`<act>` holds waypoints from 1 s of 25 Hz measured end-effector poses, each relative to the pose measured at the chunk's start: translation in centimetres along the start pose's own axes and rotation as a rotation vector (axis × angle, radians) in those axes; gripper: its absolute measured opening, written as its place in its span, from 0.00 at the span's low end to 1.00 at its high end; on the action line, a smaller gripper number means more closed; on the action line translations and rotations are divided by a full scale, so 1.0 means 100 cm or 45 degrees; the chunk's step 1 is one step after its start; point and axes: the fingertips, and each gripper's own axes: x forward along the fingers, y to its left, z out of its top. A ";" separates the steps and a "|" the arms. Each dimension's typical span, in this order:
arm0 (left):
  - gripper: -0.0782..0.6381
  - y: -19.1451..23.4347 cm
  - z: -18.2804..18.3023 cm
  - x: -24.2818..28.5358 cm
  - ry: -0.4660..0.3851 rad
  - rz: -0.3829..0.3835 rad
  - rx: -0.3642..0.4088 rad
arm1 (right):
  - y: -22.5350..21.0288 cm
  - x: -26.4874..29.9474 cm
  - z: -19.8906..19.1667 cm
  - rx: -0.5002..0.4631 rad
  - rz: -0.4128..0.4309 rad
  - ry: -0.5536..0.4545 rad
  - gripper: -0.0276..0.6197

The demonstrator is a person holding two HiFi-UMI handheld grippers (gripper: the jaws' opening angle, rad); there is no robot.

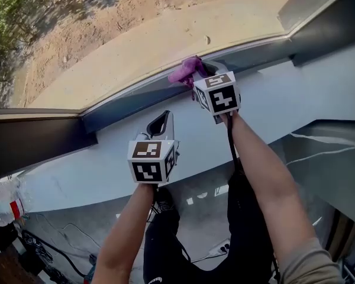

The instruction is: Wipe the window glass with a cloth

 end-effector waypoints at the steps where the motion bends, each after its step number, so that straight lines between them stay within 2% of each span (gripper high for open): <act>1: 0.11 -0.008 0.004 0.007 0.001 -0.004 0.006 | -0.012 -0.003 -0.001 -0.005 -0.003 -0.003 0.18; 6: 0.11 -0.046 0.019 0.047 0.005 -0.017 0.024 | -0.077 -0.017 -0.007 -0.004 -0.040 -0.028 0.18; 14: 0.11 -0.125 0.046 0.106 0.012 -0.101 0.082 | -0.179 -0.041 -0.016 0.044 -0.116 -0.068 0.18; 25: 0.11 -0.186 0.082 0.152 0.014 -0.157 0.158 | -0.252 -0.061 -0.019 0.013 -0.114 -0.089 0.18</act>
